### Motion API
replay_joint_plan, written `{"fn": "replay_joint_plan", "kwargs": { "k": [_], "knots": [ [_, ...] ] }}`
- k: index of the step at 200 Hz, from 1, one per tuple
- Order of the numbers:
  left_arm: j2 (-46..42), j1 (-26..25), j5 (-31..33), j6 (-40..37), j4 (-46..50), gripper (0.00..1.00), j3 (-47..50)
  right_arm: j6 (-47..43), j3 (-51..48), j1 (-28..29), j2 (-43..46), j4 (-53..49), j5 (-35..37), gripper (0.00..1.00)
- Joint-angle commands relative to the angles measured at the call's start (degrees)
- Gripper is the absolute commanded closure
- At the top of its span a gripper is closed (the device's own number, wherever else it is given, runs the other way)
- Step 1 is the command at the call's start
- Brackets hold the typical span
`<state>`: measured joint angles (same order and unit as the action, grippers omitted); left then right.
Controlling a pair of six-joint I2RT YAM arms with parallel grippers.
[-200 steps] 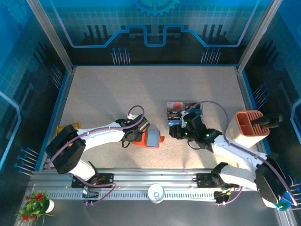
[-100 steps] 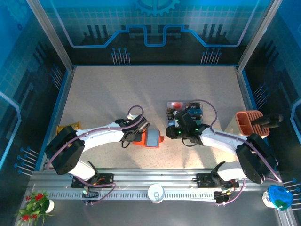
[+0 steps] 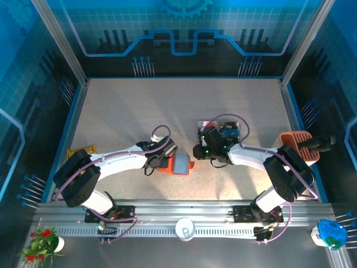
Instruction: Put the credit cards into the card holder
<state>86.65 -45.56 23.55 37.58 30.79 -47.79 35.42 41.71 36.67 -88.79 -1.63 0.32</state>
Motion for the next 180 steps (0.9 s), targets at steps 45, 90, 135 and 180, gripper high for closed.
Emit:
{"fn": "replay_joint_plan", "kwargs": {
  "k": [45,90,135,180],
  "knots": [
    [-2.1,-0.6,-0.5,1.3,0.6,0.42,0.1,-4.0,6.3,-4.0,-5.7,1.1,0.6,0.78],
    [-3.4,-0.7,-0.8,1.9,0.0,0.42,1.5,-7.1,10.1,-3.4,-2.3,-1.7,-4.9,0.77],
    [-2.8,-1.0,-1.1,3.3,-1.2,0.42,3.5,-4.1,9.0,3.1,4.1,-4.6,-5.9,0.75],
    [-2.9,-1.2,-1.2,4.3,-2.9,0.42,5.9,1.8,4.1,9.2,4.5,0.3,-4.3,0.75]
  ]
}}
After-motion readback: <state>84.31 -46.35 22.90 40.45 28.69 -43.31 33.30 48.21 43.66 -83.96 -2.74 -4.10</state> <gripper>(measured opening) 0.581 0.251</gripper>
